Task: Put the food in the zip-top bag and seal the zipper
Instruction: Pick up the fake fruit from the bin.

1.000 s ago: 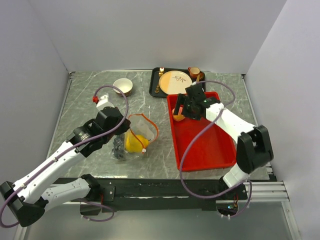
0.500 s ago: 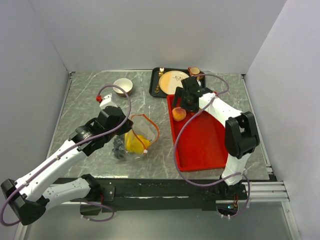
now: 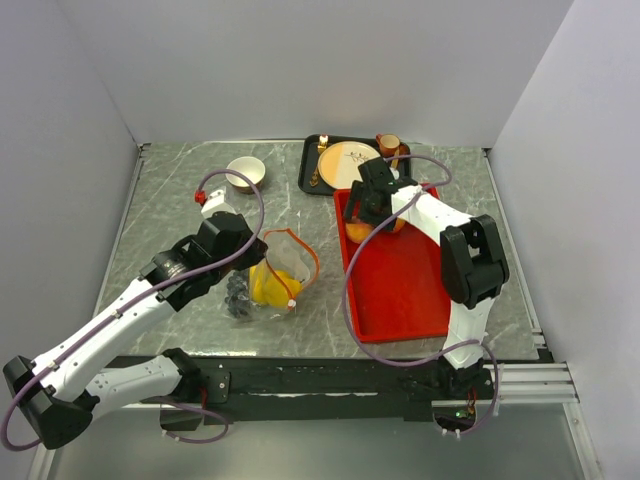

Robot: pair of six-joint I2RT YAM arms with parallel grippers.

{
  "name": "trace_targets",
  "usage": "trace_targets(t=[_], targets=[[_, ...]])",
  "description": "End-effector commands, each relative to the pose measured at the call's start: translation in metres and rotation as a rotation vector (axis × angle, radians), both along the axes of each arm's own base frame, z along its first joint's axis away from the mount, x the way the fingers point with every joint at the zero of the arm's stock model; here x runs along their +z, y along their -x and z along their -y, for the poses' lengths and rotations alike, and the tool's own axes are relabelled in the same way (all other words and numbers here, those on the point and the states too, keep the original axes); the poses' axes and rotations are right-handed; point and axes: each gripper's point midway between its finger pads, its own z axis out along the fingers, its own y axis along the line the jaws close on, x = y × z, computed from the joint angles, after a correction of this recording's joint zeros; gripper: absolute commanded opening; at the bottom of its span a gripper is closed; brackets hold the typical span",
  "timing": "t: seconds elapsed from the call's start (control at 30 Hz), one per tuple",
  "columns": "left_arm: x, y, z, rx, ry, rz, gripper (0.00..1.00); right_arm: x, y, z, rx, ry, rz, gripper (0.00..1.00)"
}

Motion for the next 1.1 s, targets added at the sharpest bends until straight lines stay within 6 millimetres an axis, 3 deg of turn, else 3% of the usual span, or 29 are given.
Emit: trace_targets(t=[0.0, 0.33, 0.57, 1.07], targets=[[0.015, -0.005, 0.004, -0.012, 0.019, 0.041, 0.03, -0.011, 0.002, 0.011, -0.013, 0.024, -0.006, 0.86], [0.015, -0.005, 0.005, -0.018, 0.025, 0.045, 0.03, -0.013, 0.036, 0.019, 0.017, -0.004, -0.003, 0.68], [0.015, -0.005, 0.004, -0.017, 0.02, 0.044, 0.03, -0.006, 0.051, 0.025, 0.042, -0.005, 0.018, 0.45], [0.009, -0.006, 0.009, -0.032, 0.011, 0.027, 0.01, 0.077, 0.081, 0.002, 0.103, -0.252, 0.222, 0.45]])
